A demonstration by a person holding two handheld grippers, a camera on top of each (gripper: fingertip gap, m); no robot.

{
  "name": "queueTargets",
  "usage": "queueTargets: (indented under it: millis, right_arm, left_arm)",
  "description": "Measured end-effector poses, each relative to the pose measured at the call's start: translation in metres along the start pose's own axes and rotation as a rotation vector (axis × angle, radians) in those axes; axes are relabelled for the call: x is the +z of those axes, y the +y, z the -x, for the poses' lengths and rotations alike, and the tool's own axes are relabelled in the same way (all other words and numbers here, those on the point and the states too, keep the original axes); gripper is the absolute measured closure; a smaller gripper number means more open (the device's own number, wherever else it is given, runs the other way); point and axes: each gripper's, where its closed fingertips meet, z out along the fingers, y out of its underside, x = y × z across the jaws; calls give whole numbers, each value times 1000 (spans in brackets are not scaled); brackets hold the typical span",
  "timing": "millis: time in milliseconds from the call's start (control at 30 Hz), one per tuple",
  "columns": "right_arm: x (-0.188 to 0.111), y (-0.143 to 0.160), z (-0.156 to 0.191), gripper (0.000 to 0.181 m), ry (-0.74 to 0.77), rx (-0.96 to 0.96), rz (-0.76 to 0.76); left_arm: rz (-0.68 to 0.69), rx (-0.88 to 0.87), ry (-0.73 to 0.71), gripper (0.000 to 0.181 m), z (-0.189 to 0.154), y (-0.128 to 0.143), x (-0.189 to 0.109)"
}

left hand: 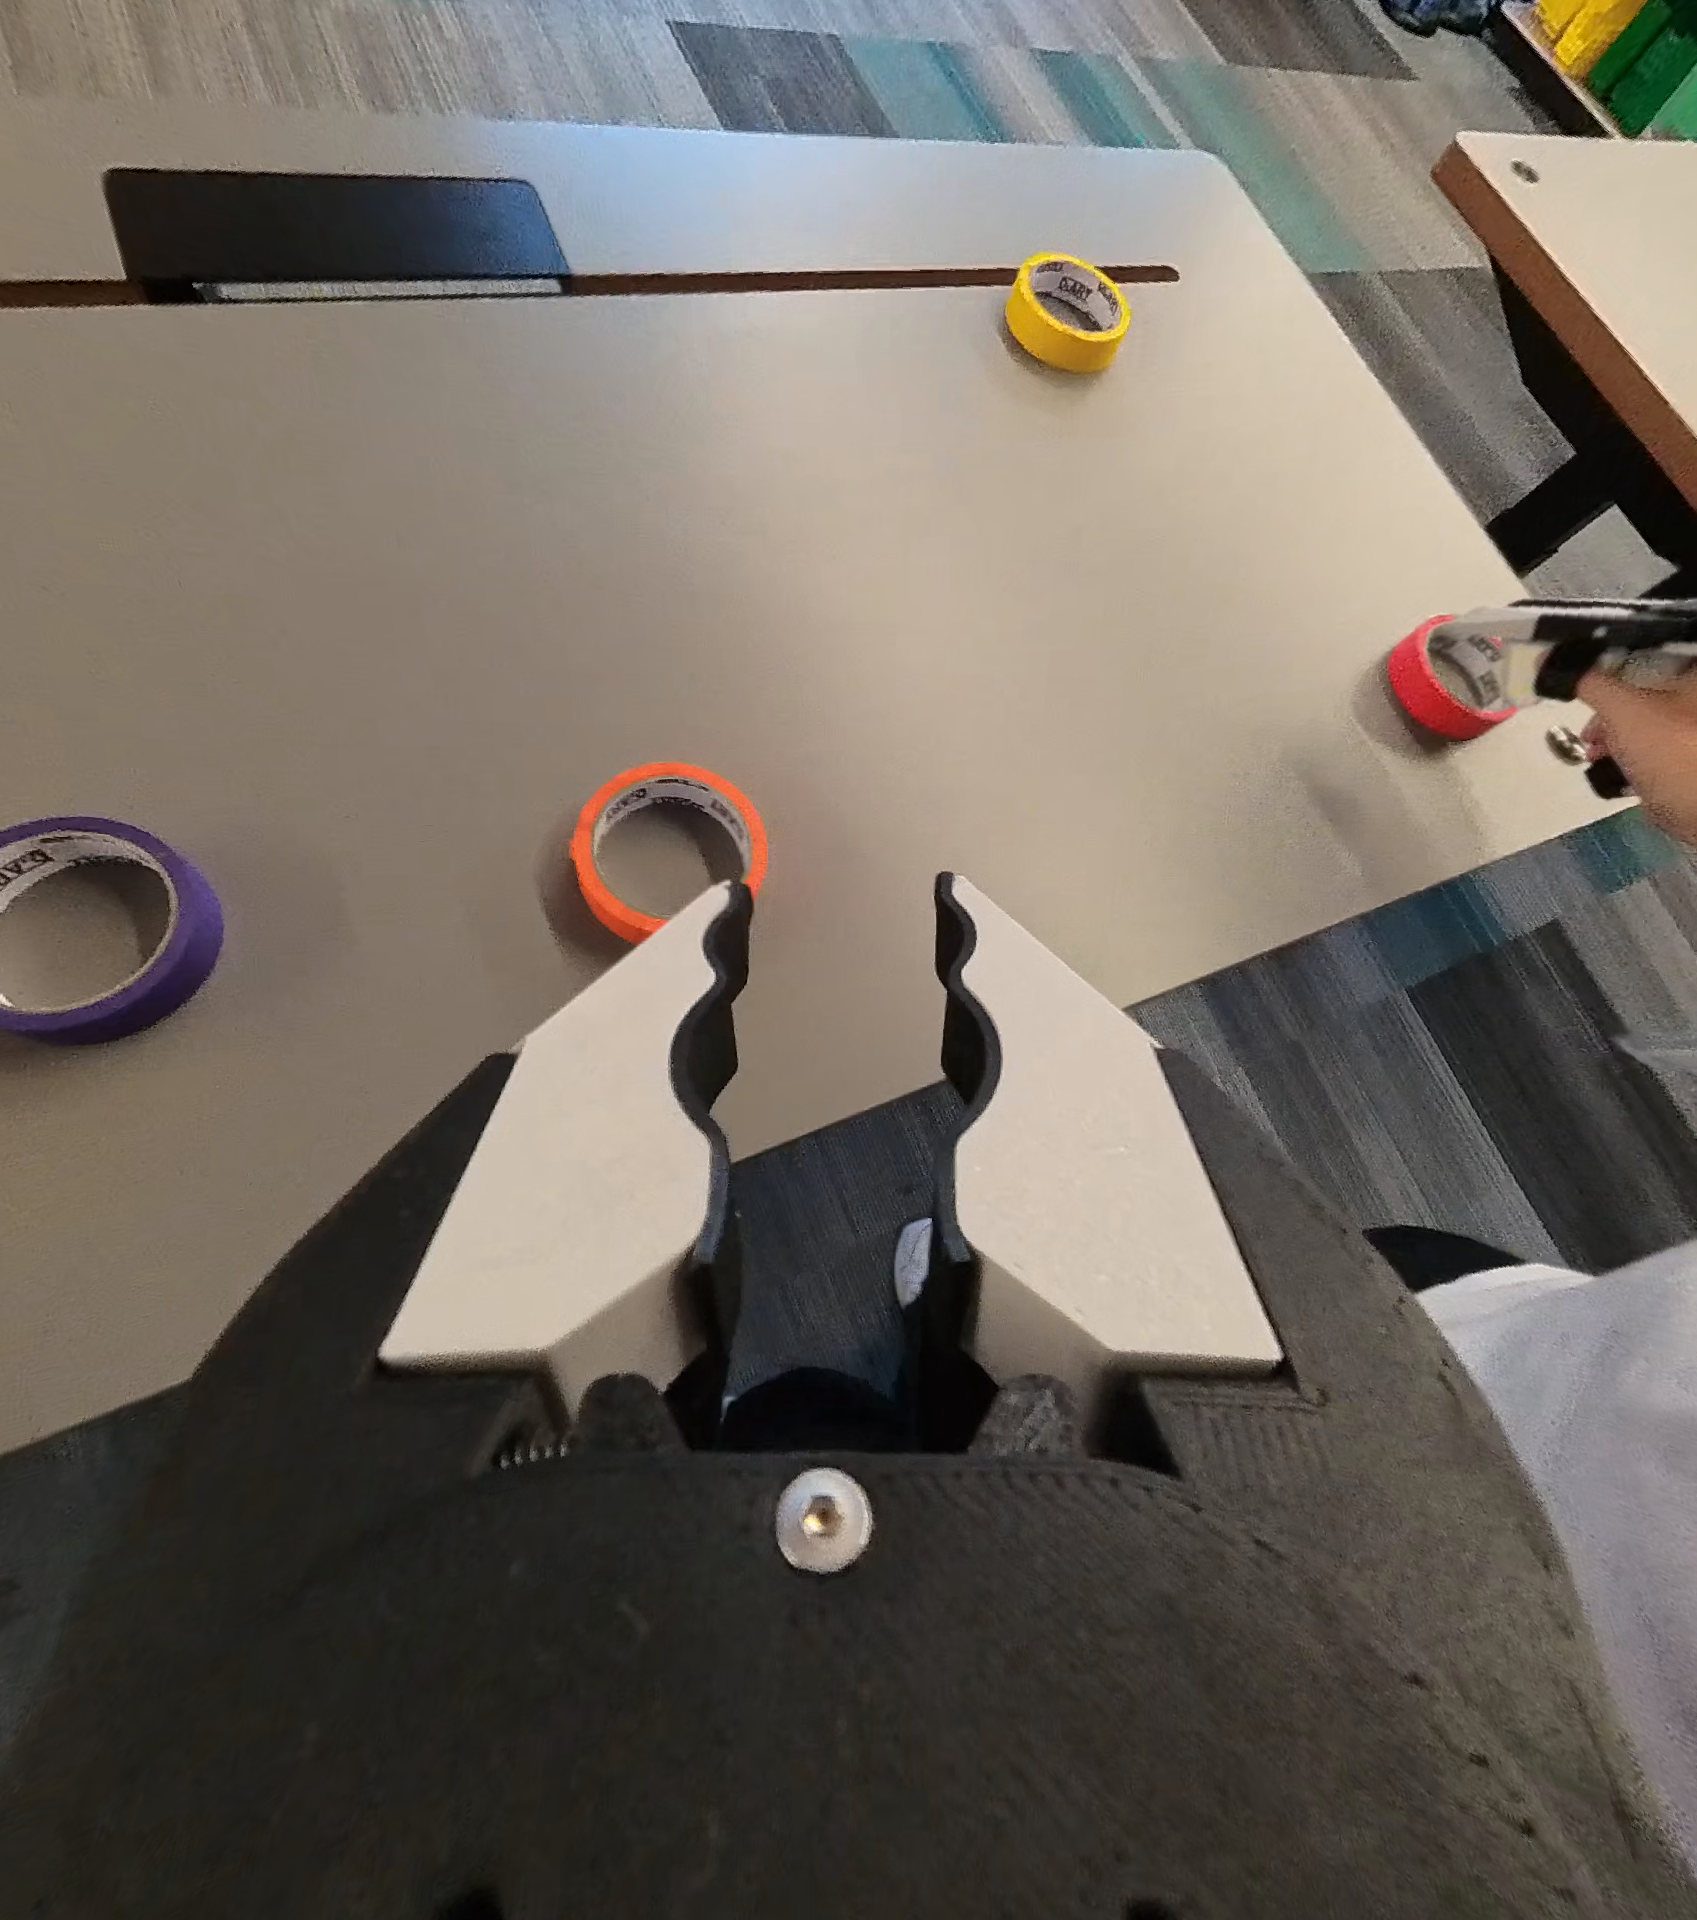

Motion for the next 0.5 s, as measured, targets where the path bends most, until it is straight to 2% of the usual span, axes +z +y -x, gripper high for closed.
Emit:
queueTargets:
  millis: [67, 167, 200, 233, 267, 333, 367, 400, 433, 500]
  right_arm:
    - [3, -4, -17, 137, -58, 78, -42]
    - [30, 25, -11, 126, -61, 54, 165]
    - [37, 32, 2, 136, -91, 22, 221]
    - [41, 40, 2, 146, -53, -26, 287]
    - [43, 43, -3, 157, 23, -102, 326]
    - [44, 41, 14, 173, 8, -129, 368]
    - [43, 30, 37, 173, -46, -118, 353]
    - [38, 2, 80, 172, -147, -103, 242]
    - [26, -28, 141, 173, -307, -79, 121]
    - [-35, -75, 307, 173, -790, -99, -96]
  left_arm:
    - [1, -13, -10, 145, -12, 0, -6]
    - [-9, -50, -32, 145, -21, 6, -22]
    - [-12, -52, -51, 145, -20, 9, -30]
    - [-13, -50, -74, 145, -18, 13, -38]
    - [-12, -46, -96, 146, -15, 18, -46]
    - [-10, -29, -131, 147, -8, 27, -63]
    - [-10, -21, -144, 147, -4, 31, -71]
    - [-16, -15, -157, 147, 1, 35, -81]
    - [-30, -14, -171, 147, 6, 38, -91]
    - [-81, -37, -187, 148, 18, 45, -116]
